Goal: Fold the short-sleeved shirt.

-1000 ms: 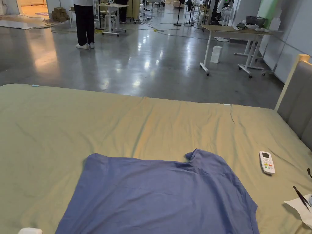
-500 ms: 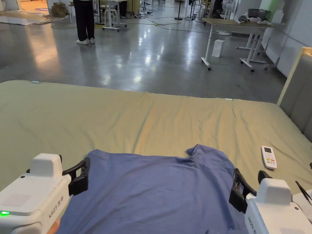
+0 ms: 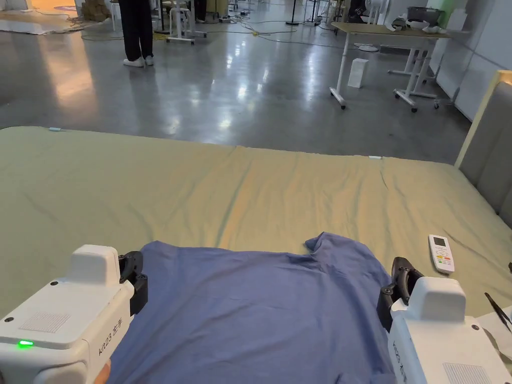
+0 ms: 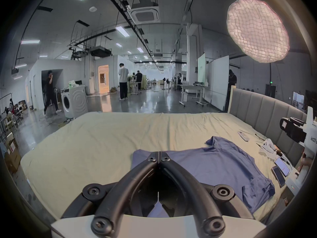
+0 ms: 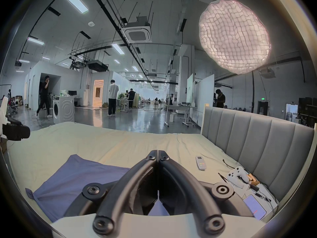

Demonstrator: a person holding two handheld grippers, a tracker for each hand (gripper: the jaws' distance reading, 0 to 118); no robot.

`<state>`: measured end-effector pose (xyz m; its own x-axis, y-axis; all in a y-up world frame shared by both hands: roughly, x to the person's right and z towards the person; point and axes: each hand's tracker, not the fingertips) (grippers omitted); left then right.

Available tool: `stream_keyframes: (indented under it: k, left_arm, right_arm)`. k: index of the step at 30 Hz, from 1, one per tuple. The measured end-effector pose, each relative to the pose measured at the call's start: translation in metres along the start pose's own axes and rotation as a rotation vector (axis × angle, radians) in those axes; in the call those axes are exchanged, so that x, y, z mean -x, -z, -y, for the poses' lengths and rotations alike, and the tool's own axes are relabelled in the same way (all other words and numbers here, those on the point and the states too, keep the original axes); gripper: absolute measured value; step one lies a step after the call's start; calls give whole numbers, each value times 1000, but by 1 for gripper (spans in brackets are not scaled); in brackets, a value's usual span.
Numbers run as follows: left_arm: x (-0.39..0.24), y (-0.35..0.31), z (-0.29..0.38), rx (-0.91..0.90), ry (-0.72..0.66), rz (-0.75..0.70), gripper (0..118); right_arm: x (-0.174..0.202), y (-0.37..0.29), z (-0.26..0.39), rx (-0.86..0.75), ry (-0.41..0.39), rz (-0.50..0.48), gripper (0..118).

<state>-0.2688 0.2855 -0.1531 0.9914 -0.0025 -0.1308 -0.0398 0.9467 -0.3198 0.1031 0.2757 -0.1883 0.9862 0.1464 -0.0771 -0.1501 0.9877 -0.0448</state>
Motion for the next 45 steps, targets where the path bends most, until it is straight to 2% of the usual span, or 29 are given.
stream_keyframes:
  k: [7, 15, 16, 20, 21, 26, 29, 36, 41, 43, 45]
  left_arm:
    - [51, 20, 25, 309, -140, 12, 0]
    - [97, 49, 85, 630, -153, -54, 1]
    - [101, 52, 91, 654, -162, -70, 5]
    - [113, 61, 115, 723, -178, -124, 54]
    - [115, 63, 119, 731, -178, -127, 58]
    - [111, 59, 138, 833, -159, -75, 62]
    - [110, 55, 150, 878, -109, -99, 63]
    - [98, 43, 160, 896, -48, -71, 63]
    - [93, 43, 165, 877, -29, -106, 63]
    - [90, 45, 169, 872, -13, -113, 60]
    - [86, 44, 169, 860, -4, -111, 47]
  right_arm:
    - [0, 4, 13, 58, -11, -16, 0]
    - [2, 8, 33, 131, -11, -32, 0]
    - [2, 9, 35, 138, -12, -33, 0]
    - [2, 13, 44, 176, -12, -37, 0]
    - [3, 12, 44, 184, -10, -39, 0]
    - [5, 11, 50, 214, -14, -42, 0]
    - [7, 9, 52, 226, -17, -46, 0]
    - [11, 6, 57, 251, -14, -62, 0]
    - [13, 4, 60, 263, -14, -69, 0]
    - [13, 4, 62, 272, -10, -71, 0]
    - [13, 3, 65, 278, -1, -72, 0]
